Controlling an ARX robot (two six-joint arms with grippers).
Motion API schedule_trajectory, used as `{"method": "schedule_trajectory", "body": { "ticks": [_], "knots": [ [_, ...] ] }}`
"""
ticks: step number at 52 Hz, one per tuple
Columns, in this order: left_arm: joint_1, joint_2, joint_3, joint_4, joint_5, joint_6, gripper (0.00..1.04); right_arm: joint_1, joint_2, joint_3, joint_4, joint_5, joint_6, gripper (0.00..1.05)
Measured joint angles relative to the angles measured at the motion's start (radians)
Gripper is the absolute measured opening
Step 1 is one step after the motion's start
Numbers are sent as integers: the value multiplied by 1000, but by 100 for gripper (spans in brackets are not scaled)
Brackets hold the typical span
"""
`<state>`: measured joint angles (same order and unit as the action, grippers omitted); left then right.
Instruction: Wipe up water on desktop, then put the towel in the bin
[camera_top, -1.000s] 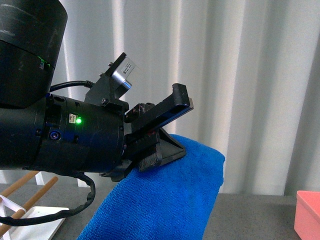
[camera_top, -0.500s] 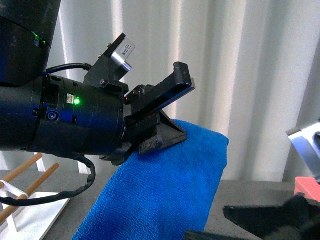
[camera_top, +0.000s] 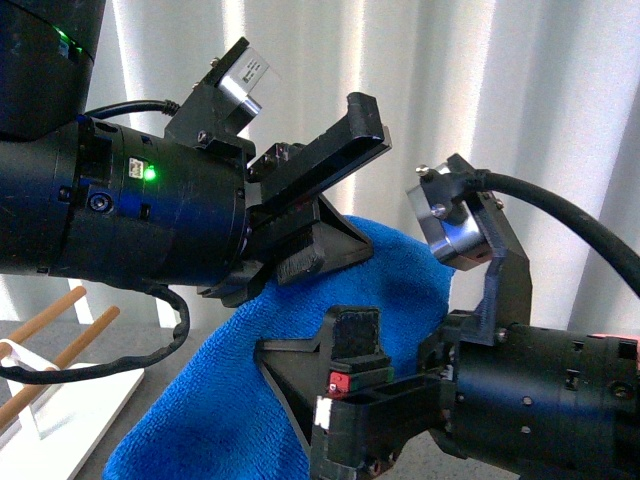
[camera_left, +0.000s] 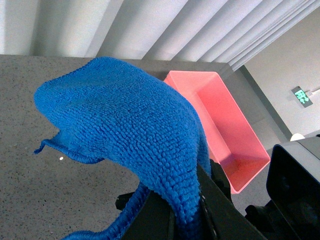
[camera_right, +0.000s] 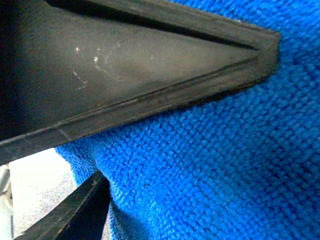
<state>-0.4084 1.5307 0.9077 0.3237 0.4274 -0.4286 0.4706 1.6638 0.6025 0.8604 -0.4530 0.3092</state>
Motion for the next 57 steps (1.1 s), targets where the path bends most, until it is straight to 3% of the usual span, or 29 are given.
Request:
{"method": "schedule_trajectory", "body": {
  "ticks": [9,21,25,41,52,57],
  "knots": [
    [1,0,0,0,-2,0,4,22,17,5,25,34,-37,49],
    [1,0,0,0,-2,0,5,20,20,4,51,53,-65,19],
    [1,0,0,0,-2,0,14,18,20,4,48,52,-75,10],
    [0,0,0,0,1,0,58,14,19,-5,17,55,-106,6],
    [2,0,0,0,-6,2,100,6,13,-11,11,61,-125,6],
    [2,0,0,0,-6,1,98,0,11,-12,10,63,-127,6]
  ]
}}
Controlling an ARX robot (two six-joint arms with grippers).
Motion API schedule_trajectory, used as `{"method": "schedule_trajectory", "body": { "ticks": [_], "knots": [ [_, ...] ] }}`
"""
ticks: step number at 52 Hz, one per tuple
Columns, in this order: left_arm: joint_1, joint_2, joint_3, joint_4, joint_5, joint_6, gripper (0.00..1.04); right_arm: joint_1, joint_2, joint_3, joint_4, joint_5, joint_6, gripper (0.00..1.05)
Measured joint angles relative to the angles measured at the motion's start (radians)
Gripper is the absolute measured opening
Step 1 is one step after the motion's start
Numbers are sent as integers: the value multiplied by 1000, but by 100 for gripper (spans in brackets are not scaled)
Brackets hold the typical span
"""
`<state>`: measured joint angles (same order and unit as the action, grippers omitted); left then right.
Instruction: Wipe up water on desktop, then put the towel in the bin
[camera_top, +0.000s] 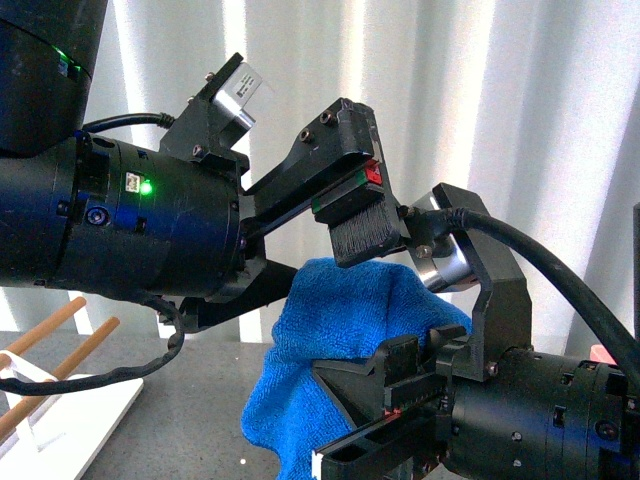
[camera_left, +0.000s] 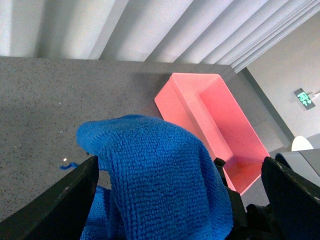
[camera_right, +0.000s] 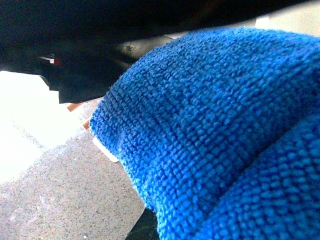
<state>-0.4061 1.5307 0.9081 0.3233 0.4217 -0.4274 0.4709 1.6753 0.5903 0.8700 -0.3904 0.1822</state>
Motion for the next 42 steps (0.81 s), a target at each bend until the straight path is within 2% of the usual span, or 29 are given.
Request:
{"method": "schedule_trajectory", "body": {
  "ticks": [17,19,21,23,26,28,31,35,42],
  "knots": [
    [-1,0,0,0,4,0,98,-14,-5,-7,-13,-5,-5,6],
    [-10,0,-5,22,-48,18,97,-14,-5,-7,-13,-5,-6,6],
    [-29,-3,-58,183,-283,104,88,-15,-6,-7,-16,-6,-7,6],
    [-31,-16,-104,277,-451,166,83,-16,-6,-7,-18,-6,-8,6],
    [-23,-55,-190,392,-635,259,74,-16,-6,-7,-19,-8,-11,6],
    [-9,-84,-239,436,-715,299,68,-17,-6,-8,-20,-8,-11,6],
    [22,-136,-308,477,-768,343,60,-20,-7,-8,-20,-7,-12,6],
    [77,-220,-415,506,-749,383,43,-24,-8,-8,-20,-4,-12,6],
    [128,-294,-524,515,-698,403,24,-19,-8,-8,-21,-8,-14,6]
  ]
}}
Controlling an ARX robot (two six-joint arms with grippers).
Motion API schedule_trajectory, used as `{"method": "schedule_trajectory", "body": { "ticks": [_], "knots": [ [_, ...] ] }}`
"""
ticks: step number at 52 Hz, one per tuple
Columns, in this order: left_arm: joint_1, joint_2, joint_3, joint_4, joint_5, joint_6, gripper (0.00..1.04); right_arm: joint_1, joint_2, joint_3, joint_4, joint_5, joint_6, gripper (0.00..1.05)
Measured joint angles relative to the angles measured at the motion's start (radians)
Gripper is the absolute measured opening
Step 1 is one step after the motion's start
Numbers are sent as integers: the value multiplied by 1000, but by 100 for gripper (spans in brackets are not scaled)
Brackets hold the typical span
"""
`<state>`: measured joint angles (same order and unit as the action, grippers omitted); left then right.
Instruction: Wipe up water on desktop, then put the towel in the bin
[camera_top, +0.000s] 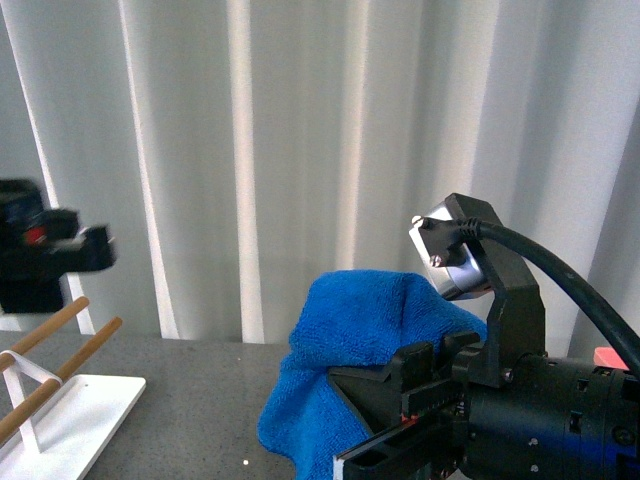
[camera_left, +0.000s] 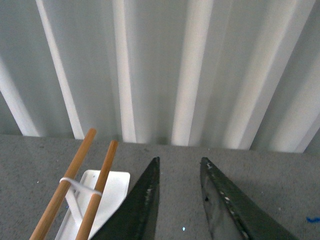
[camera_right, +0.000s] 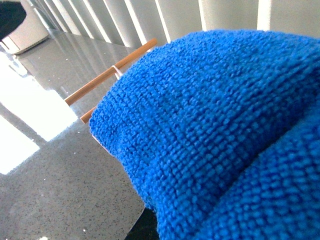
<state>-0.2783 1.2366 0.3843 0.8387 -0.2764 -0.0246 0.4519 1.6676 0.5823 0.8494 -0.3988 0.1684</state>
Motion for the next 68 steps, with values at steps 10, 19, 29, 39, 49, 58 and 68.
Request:
{"method": "schedule_trajectory", "body": {
  "ticks": [10,19,29,39,49,58,68],
  "knots": [
    [63,-125,-121,2,75,12,4,-8,-4,-2,-3,4,-1,6],
    [112,-216,-193,-17,111,15,4,-9,-8,-6,-6,4,-1,6],
    [152,-326,-256,-66,156,17,4,-6,-15,-6,-10,4,-1,6],
    [185,-436,-302,-131,185,17,4,-8,-21,-6,-23,5,-5,6],
    [271,-522,-352,-151,272,17,4,-9,-32,-6,-30,1,-5,6],
    [277,-600,-361,-219,274,17,4,-10,-34,-6,-31,2,-6,6],
    [277,-718,-362,-322,275,17,4,-13,-39,-7,-35,2,-7,6]
  ]
}}
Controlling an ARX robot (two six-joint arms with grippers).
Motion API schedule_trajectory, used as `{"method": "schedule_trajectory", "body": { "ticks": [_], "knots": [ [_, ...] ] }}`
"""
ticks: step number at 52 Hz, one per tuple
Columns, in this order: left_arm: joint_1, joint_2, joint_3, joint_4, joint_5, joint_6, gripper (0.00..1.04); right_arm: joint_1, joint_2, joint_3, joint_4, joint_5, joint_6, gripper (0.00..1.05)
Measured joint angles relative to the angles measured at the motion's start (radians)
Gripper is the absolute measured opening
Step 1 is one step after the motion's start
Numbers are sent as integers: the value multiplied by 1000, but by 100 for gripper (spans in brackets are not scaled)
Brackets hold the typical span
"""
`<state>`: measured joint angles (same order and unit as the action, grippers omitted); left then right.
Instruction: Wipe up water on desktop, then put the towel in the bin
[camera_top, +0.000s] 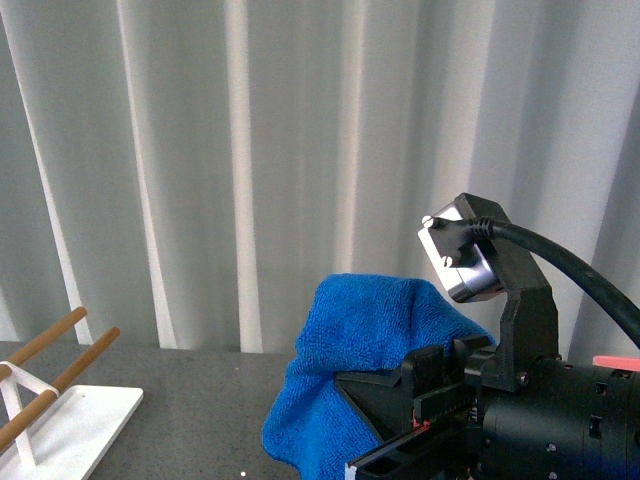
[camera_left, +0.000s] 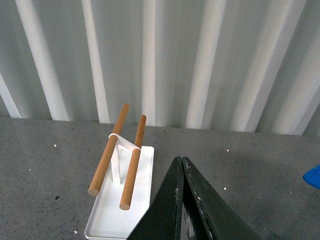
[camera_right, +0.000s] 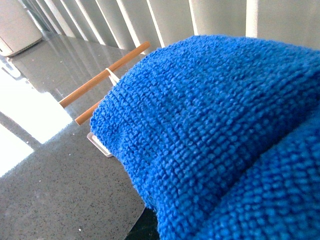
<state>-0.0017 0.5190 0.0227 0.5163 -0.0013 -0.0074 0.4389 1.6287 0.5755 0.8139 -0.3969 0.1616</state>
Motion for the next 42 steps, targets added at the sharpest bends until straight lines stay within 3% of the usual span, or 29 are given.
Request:
{"method": "schedule_trajectory", "body": {
  "ticks": [42],
  "knots": [
    [0,-305,0,-298,0,0,4,-13,-2,-9,-3,-8,-12,6]
  ]
}}
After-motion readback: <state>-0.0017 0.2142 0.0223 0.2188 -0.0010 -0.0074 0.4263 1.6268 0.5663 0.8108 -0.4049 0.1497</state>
